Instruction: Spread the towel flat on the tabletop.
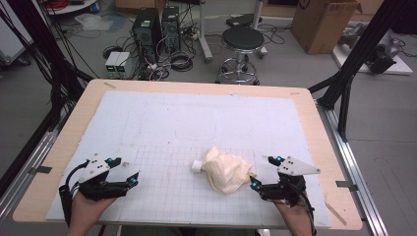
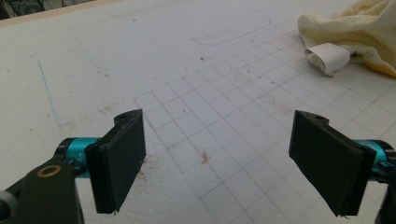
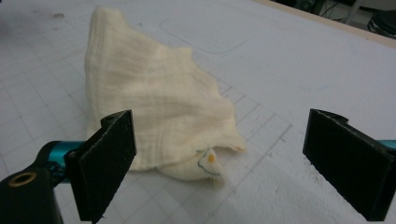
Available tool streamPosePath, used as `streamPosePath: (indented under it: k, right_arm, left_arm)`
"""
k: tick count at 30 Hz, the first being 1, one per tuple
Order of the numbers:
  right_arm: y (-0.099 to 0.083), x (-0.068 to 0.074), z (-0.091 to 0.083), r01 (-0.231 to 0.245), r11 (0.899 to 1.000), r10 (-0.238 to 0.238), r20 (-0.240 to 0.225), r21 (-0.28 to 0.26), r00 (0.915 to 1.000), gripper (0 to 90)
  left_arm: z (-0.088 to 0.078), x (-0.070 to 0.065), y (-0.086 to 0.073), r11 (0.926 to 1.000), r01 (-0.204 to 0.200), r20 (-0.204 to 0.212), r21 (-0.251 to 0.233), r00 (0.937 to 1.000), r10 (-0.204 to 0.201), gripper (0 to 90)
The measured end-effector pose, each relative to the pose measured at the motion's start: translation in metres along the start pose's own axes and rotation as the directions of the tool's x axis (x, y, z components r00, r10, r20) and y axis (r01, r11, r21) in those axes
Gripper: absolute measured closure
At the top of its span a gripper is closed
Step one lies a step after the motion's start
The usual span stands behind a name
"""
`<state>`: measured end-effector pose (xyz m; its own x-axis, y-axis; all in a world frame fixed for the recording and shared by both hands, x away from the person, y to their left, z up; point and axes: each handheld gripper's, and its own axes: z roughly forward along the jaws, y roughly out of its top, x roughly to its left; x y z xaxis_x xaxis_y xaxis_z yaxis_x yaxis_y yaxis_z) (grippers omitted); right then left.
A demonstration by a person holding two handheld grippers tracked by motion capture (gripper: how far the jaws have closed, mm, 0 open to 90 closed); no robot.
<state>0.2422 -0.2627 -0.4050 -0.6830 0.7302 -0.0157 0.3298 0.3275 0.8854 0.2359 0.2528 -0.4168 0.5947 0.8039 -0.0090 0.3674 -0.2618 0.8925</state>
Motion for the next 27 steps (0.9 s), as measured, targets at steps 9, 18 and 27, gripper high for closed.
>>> streamPosePath:
  k: [9,18,27]
  right_arm:
    - [0.030,0.004,0.016,0.024,1.000,-0.025,-0.076,-0.016,0.9968,9.0]
    - [0.048,0.016,0.034,0.048,0.998,-0.051,-0.131,-0.028,0.9900,9.1]
    - [0.046,0.032,0.059,0.091,0.995,-0.083,-0.202,0.031,0.9759,22.3]
  left_arm:
    - [-0.001,0.002,-0.001,1.0000,0.000,-0.004,0.002,1.0000,0.000,19.2]
    - [-0.001,0.002,-0.001,1.0000,0.004,-0.009,0.003,1.0000,-0.004,19.1]
    - [-0.001,0.001,-0.001,1.0000,0.002,-0.010,0.004,0.9999,-0.002,19.1]
